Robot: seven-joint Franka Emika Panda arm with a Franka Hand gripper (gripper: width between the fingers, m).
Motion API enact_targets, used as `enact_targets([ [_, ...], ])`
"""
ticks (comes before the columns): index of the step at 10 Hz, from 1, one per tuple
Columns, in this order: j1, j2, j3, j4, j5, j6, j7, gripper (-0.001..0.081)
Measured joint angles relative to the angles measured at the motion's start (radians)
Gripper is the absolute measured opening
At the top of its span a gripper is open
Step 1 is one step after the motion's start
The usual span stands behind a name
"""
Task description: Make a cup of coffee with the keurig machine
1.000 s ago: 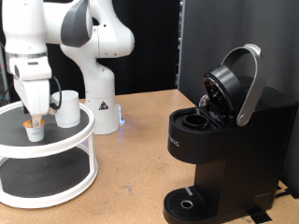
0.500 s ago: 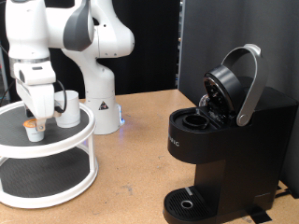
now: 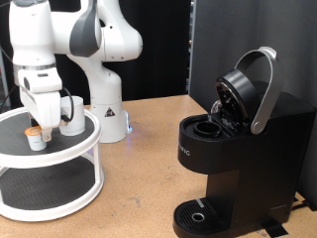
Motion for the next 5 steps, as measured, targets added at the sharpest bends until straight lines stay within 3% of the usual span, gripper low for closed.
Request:
enact_targets([
  [2, 0.000, 0.000, 0.000, -0.002, 0.000, 0.000, 0.001, 0.0805],
  [4, 0.000, 0.000, 0.000, -0.002, 0.000, 0.000, 0.004, 0.0519],
  [5, 0.000, 0.000, 0.000, -0.002, 0.002, 0.000, 0.007, 0.0519],
])
